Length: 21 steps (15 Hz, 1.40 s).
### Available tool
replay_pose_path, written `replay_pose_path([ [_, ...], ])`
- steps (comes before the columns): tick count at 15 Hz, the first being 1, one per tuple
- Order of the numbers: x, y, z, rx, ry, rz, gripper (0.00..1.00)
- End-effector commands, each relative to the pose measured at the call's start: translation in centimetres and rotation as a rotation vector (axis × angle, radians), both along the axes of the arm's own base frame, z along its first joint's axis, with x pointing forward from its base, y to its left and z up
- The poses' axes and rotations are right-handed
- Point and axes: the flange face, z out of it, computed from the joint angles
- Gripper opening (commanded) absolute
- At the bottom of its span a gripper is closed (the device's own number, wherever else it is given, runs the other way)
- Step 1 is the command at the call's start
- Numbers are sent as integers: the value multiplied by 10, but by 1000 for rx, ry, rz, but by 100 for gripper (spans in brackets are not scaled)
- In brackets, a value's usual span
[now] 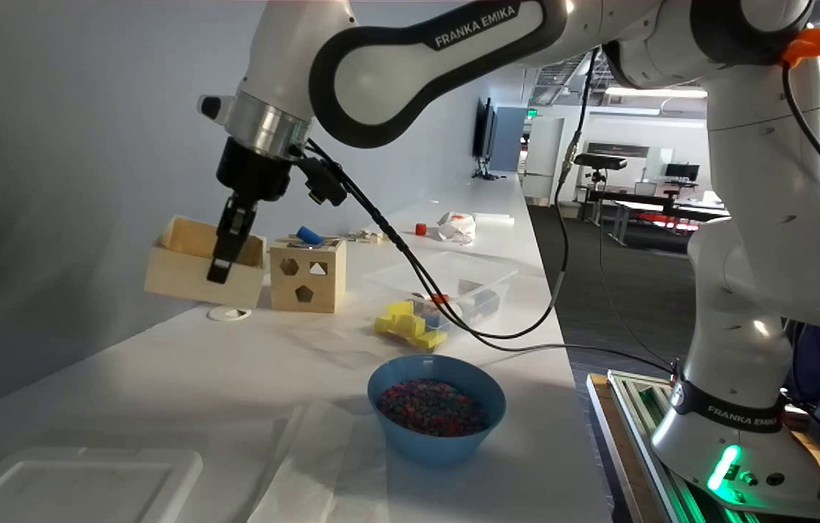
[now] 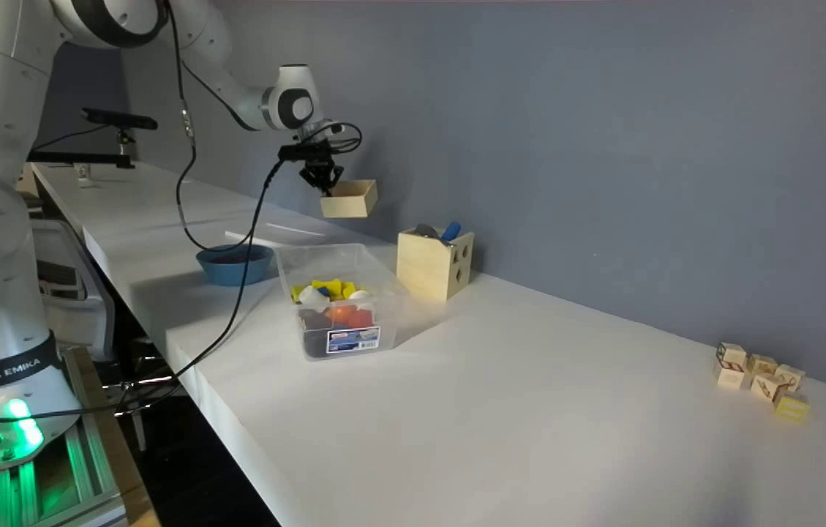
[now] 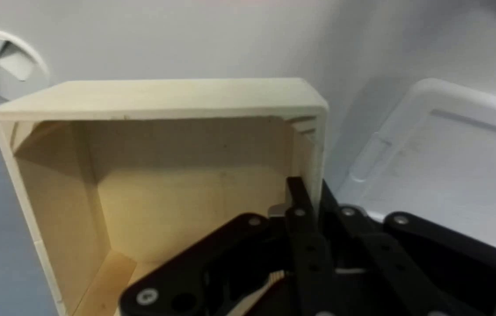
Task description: Move the small crate to the left, then put the round orange object inside it
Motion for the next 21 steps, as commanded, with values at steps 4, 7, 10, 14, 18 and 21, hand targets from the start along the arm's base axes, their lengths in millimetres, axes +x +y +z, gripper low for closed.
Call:
replay_pose_path([
  [4, -1, -24, -61, 14, 298, -91, 2],
  [7, -1, -38, -81, -25, 401, -208, 2],
  [10, 9, -38, -88, -42, 384, -275, 2],
  [14, 27, -27, -84, -84, 302, -309, 2],
  [18, 38, -11, -85, -72, 292, -314, 2],
  [21, 43, -4, -89, -51, 294, -318, 2],
])
